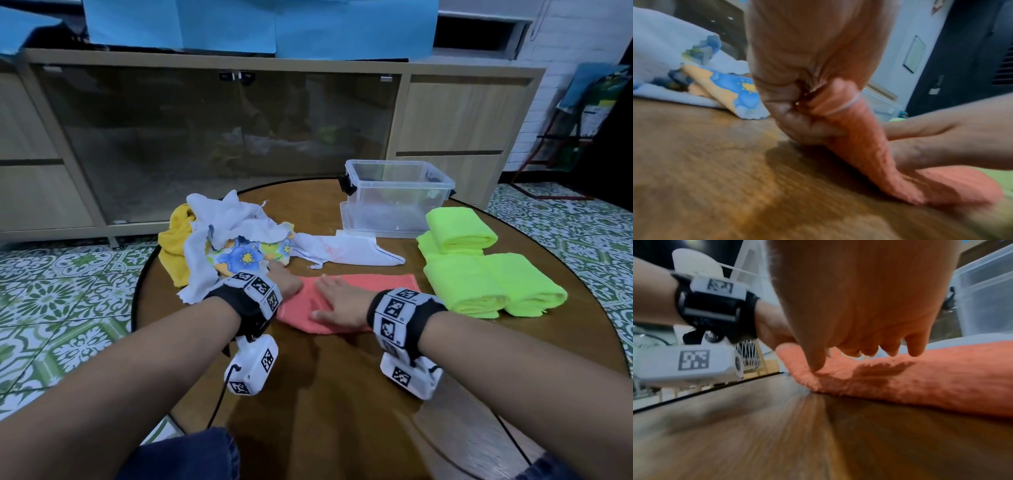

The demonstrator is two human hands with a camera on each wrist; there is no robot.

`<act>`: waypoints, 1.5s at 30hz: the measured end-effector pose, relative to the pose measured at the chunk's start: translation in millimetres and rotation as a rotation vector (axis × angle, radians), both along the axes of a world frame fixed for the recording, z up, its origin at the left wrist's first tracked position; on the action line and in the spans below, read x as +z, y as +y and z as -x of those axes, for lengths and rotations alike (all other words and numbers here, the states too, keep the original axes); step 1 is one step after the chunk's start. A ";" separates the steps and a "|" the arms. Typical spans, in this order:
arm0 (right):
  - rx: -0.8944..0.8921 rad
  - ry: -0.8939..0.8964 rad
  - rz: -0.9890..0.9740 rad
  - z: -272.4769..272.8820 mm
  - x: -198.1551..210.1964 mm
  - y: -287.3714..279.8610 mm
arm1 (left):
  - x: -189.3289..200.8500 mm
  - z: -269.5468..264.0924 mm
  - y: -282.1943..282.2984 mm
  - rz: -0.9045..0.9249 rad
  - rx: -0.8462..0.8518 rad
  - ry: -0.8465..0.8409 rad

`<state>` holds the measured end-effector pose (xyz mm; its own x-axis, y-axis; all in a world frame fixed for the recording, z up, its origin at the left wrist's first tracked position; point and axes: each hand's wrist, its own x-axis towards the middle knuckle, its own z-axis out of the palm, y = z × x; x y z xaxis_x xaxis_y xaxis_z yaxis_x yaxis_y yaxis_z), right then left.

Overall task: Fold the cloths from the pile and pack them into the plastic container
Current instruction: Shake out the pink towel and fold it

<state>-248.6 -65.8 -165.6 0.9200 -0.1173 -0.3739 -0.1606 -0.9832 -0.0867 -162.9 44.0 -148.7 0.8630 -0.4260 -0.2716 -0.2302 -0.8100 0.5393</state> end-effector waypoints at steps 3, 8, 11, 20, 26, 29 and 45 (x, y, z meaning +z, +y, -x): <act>0.000 0.061 0.051 -8.8 -12.1 11.9 | -3.7 6.5 -6.5 0.102 -0.038 0.030; -0.026 0.075 0.063 -7.3 -12.4 9.8 | -1.9 9.5 -10.5 0.032 -0.113 -0.063; -0.039 0.083 0.051 -6.5 -10.4 5.0 | 1.5 9.1 -6.5 -0.001 -0.081 -0.111; -0.079 0.104 0.076 -5.6 -6.8 2.4 | 4.0 -6.9 -0.4 -0.063 -0.069 -0.167; -0.095 0.102 0.048 -1.8 -10.9 -0.3 | 5.4 -16.7 8.4 -0.027 -0.136 -0.184; -0.104 0.075 0.001 -1.5 -6.9 -5.0 | 6.5 -11.4 6.1 0.037 -0.202 -0.179; -0.209 0.190 0.132 41.8 5.4 -67.3 | -11.6 29.7 -42.9 0.119 -0.372 -0.043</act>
